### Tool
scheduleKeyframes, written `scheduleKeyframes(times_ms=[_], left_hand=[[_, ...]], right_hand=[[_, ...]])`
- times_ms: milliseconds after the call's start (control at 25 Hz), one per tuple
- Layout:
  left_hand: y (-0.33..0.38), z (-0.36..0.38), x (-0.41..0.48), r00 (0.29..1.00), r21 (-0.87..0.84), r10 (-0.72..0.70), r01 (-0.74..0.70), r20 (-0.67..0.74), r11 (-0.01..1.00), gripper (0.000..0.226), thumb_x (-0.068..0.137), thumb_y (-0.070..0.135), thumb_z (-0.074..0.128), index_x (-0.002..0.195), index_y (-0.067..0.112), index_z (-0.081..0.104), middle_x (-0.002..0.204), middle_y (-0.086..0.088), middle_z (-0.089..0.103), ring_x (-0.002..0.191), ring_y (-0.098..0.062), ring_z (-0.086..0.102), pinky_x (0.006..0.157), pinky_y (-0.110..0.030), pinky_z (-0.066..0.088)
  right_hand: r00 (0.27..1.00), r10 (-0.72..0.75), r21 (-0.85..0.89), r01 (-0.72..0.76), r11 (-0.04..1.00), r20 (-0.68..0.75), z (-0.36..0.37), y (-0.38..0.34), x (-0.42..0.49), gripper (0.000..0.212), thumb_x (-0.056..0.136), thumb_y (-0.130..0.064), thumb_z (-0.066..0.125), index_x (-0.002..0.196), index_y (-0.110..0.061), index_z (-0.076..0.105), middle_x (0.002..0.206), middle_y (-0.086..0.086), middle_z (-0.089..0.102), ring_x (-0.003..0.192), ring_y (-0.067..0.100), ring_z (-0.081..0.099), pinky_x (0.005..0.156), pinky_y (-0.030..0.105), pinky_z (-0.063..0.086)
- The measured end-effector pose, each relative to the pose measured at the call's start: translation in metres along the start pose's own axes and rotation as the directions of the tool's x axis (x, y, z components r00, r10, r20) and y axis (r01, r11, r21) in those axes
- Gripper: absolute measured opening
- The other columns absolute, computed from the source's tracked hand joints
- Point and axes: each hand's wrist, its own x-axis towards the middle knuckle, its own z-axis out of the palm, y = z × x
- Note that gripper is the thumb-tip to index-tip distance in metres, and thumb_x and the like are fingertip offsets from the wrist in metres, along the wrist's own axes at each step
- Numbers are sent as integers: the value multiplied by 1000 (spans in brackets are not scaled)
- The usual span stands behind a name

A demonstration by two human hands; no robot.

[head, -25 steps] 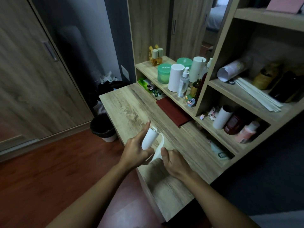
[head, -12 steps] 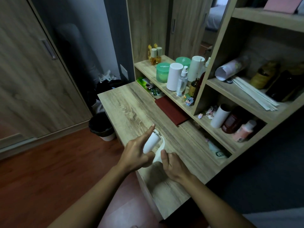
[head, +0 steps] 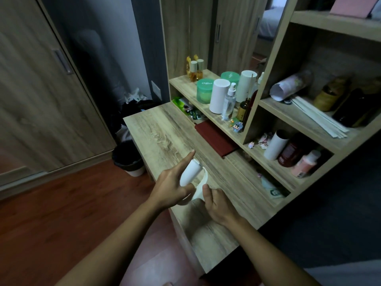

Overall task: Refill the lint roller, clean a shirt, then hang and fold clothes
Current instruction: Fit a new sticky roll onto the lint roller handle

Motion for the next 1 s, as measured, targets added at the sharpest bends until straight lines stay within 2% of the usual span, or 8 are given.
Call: scheduleKeyframes(times_ms=[40, 120, 240, 360, 480, 600, 720, 1000], left_hand=[[1, -2, 2, 1000, 28, 2, -2, 8, 1000, 96, 64, 31, 62, 139, 60, 8, 102, 1, 67, 63, -8, 57, 61, -29, 46], [3, -5, 5, 1000, -11, -9, 9, -24, 1000, 95, 60, 37, 66, 141, 48, 17, 114, 2, 57, 78, -6, 59, 70, -34, 52], [2, -6, 7, 997, -21, -18, 16, -77, 1000, 82, 56, 46, 71, 127, 26, 34, 115, 6, 41, 93, -5, 49, 80, -35, 51], [-1, -11, 12, 967, -184, -125, 84, -221, 979, 62, 74, 28, 74, 125, 19, 41, 109, 4, 46, 91, -12, 53, 71, -25, 46], [-5, -20, 19, 857, -247, -216, 108, -468, 963, 27, 92, 10, 53, 118, 8, 49, 102, -3, 56, 86, -16, 58, 69, -20, 41], [-1, -15, 13, 928, -195, -133, 67, -349, 978, 25, 90, 28, 58, 111, 13, 56, 104, -2, 62, 81, -3, 59, 65, -9, 43], [3, -8, 8, 988, -138, -67, 47, -142, 989, 52, 74, 59, 58, 112, 23, 58, 104, 9, 61, 85, -2, 61, 68, -20, 51], [-14, -21, 16, 988, -63, -38, 29, -147, 998, 46, 71, 55, 60, 104, 23, 64, 96, 10, 66, 80, -8, 63, 71, -31, 54]], right_hand=[[1000, 18, 23, -18, 1000, -12, 2, 1, 0, 63, 80, -67, 14, 53, -19, 44, 59, 5, 56, 60, 25, 57, 59, 40, 42], [997, 76, 95, -73, 993, -27, 5, 5, -1, 78, 75, -80, 14, 56, -14, 51, 61, 2, 59, 63, 24, 60, 61, 42, 46], [990, 137, 161, -129, 978, -39, 6, 9, 1, 97, 69, -86, 10, 68, -3, 60, 66, 3, 63, 68, 24, 63, 64, 44, 48], [978, 195, 183, -179, 967, -76, 0, 5, 5, 85, 73, -75, 15, 62, -2, 58, 61, 9, 61, 62, 25, 60, 61, 44, 47], [962, 234, 195, -204, 959, -141, -5, 7, 5, 69, 71, -71, 16, 51, -15, 50, 52, 1, 56, 55, 21, 57, 57, 41, 44], [960, 244, 206, -213, 955, -140, -2, 12, 5, 88, 66, -87, 11, 55, -12, 56, 59, 10, 61, 59, 25, 59, 58, 41, 44], [960, 247, 224, -213, 951, -134, 1, 15, 9, 92, 69, -83, 13, 69, -7, 65, 74, 17, 69, 75, 33, 66, 67, 46, 51], [973, 211, 246, -183, 952, -92, 11, 11, 29, 90, 68, -85, 11, 63, -11, 62, 63, 6, 64, 65, 23, 61, 65, 44, 49]])
